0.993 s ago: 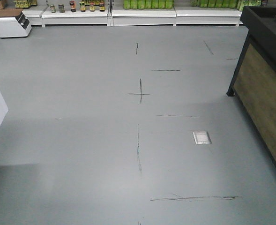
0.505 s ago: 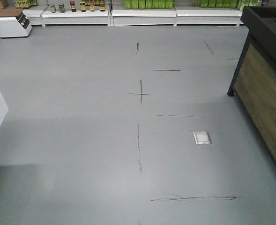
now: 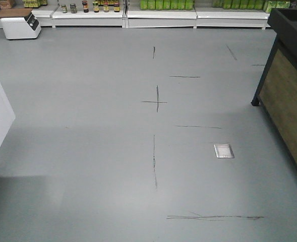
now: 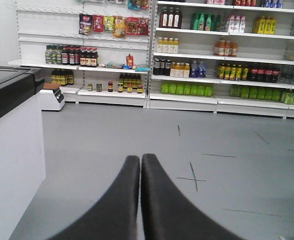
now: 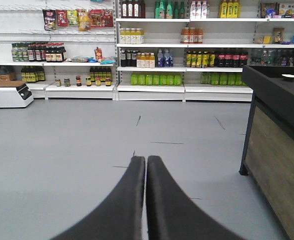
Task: Pick three apples into basket with both arms
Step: 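Drive the base across the floor toward the fruit display tables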
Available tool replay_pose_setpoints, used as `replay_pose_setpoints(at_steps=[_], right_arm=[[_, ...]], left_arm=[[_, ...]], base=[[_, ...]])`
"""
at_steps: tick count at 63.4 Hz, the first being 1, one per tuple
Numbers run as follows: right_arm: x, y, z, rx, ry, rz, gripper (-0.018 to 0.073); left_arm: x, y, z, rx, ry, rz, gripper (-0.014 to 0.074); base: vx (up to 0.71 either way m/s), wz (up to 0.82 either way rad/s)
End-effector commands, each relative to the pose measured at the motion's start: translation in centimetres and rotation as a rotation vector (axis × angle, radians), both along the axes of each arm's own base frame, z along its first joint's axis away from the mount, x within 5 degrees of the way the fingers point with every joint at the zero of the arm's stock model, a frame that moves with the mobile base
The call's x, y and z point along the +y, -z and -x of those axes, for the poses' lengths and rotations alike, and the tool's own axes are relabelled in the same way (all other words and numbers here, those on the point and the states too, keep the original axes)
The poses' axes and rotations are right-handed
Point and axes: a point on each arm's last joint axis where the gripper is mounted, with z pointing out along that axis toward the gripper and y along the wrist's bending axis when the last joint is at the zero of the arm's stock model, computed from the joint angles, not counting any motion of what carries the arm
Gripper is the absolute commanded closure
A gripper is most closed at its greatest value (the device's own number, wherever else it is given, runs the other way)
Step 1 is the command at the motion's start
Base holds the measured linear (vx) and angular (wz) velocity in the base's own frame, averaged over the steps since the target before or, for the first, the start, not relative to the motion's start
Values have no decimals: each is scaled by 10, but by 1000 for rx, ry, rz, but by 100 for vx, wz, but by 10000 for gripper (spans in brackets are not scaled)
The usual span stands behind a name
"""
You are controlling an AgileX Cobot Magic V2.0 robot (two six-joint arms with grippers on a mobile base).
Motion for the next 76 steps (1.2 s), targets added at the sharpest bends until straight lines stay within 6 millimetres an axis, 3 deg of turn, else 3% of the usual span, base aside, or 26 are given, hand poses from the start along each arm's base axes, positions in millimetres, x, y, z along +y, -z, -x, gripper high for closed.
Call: replay_pose_setpoints(at_steps=[1,76], right_arm=[[0,-3,0,-70,5,11,564],[0,-3,0,-70,5,11,564]], left_arm=[[0,1,0,-61,1,3,603],[0,1,0,-61,1,3,603]], base=[[5,7],[9,7]])
